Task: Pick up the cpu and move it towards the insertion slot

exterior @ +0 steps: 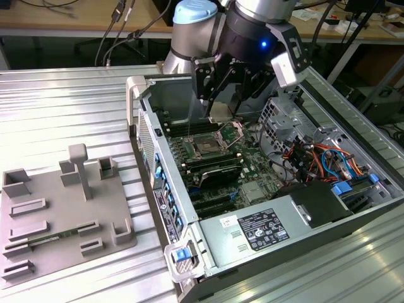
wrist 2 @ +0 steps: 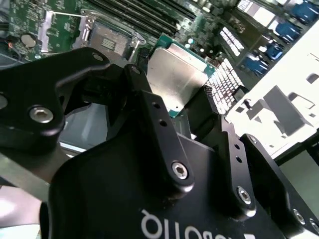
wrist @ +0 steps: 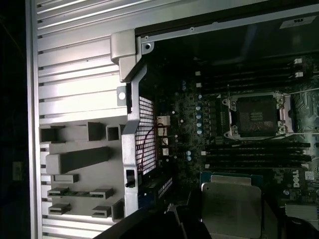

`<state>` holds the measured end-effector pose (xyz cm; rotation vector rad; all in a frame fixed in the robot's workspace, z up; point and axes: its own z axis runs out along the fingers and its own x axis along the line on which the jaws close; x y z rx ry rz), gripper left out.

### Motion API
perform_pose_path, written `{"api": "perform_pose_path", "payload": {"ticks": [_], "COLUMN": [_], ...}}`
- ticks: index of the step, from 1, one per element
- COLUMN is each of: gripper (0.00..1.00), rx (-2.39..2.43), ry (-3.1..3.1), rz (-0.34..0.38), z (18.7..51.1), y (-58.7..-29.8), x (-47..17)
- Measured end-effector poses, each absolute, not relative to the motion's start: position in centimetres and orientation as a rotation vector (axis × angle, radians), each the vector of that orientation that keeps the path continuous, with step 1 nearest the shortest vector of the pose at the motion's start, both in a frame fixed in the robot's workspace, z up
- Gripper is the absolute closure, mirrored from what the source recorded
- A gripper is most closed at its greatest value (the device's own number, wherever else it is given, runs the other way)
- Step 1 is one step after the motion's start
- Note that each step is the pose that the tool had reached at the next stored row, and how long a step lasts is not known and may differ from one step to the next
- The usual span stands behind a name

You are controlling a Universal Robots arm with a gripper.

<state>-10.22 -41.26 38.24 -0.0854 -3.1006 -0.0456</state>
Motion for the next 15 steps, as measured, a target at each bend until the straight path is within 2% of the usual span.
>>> {"api": "perform_pose_path", "payload": {"ticks": [15], "gripper": [0.45], "rx": [-0.055], "ry": [-3.133], "rz": [-0.047], "z": [37.6], "y": [-40.1], "x": [-8.4]}}
